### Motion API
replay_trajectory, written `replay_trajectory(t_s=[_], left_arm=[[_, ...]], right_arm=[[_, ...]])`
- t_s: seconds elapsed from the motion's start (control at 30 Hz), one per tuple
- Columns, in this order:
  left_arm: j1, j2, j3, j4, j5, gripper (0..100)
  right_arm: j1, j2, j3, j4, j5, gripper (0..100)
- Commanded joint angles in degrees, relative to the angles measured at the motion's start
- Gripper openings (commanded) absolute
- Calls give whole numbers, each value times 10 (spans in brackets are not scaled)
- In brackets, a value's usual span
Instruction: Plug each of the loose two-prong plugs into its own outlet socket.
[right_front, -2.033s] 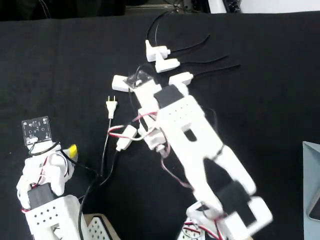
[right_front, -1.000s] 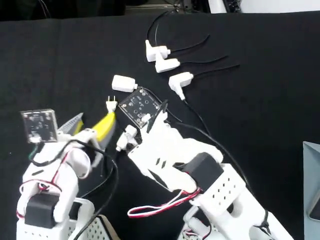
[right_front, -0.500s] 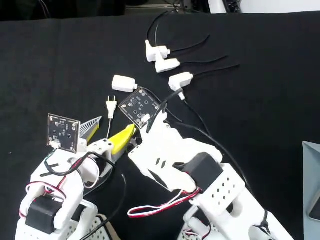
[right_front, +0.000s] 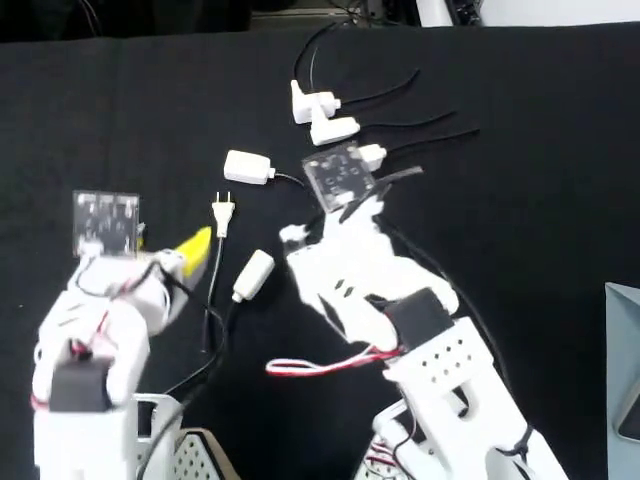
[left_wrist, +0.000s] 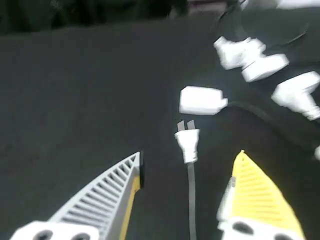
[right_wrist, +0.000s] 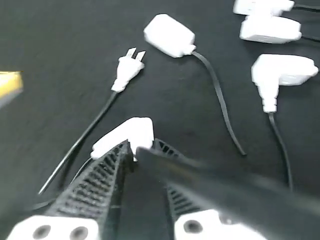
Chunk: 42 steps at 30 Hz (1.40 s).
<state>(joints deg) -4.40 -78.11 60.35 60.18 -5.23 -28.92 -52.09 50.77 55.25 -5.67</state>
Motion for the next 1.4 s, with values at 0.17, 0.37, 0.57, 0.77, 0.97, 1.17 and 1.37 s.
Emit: replay_trajectory(t_s=[0.17,0.37,0.57,0.77,0.97,1.17,1.37], left_arm=[[-34,334,-182,-85,-172,299],[17,542,-347,-95,-311,326],[41,736,-513,-92,-393,325],[42,889,-669,-91,-423,326],[57,1019,-774,-91,-471,325],[76,1109,-840,-91,-498,324],[86,1184,-902,-91,-499,291]], right_arm=[[56,-8,57,-84,-40,12],[86,-8,105,-131,-44,12],[98,-9,117,-142,-43,12],[98,-9,124,-142,-43,12],[97,-9,125,-142,-41,12],[97,-9,126,-142,-40,12],[97,-9,126,-142,-39,12]])
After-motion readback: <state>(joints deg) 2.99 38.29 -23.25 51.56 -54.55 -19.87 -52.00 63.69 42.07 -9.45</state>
